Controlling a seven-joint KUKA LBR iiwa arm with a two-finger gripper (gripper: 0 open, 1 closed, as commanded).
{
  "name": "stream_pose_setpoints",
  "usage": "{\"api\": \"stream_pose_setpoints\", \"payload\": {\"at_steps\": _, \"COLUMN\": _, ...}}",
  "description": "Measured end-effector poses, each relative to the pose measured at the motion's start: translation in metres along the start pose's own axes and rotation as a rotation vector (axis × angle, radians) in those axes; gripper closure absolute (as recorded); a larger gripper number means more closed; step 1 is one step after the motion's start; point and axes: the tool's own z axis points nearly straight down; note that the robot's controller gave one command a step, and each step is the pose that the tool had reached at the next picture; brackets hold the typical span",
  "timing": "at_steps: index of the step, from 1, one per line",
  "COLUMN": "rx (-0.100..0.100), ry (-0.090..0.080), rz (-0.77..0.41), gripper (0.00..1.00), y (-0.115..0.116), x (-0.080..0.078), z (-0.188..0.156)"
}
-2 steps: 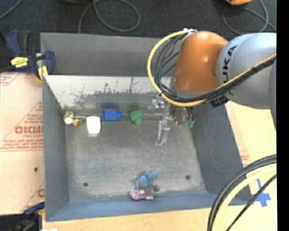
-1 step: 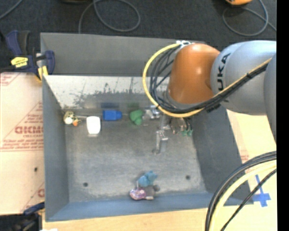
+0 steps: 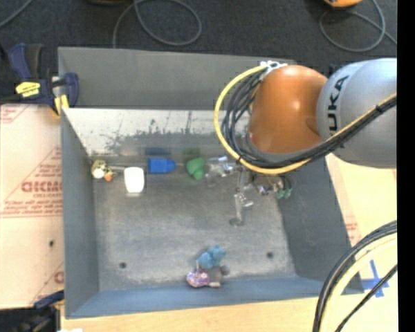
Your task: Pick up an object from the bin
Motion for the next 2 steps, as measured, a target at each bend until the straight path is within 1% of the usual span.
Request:
{"api": "stream_pose_setpoints", "payload": {"at_steps": 1, "rx": 0.001, "ry": -0.003, "rz": 0.140, "gripper": 0.00, "y": 0.0069, "x": 0.0069, "z": -0.0210}}
{"api": "stream_pose_setpoints", "payload": {"at_steps": 2, "rx": 0.000, "ry": -0.005, "rz": 0.251, "gripper": 0.00, "y": 0.0107, "x": 0.0099, "z": -0.0265}}
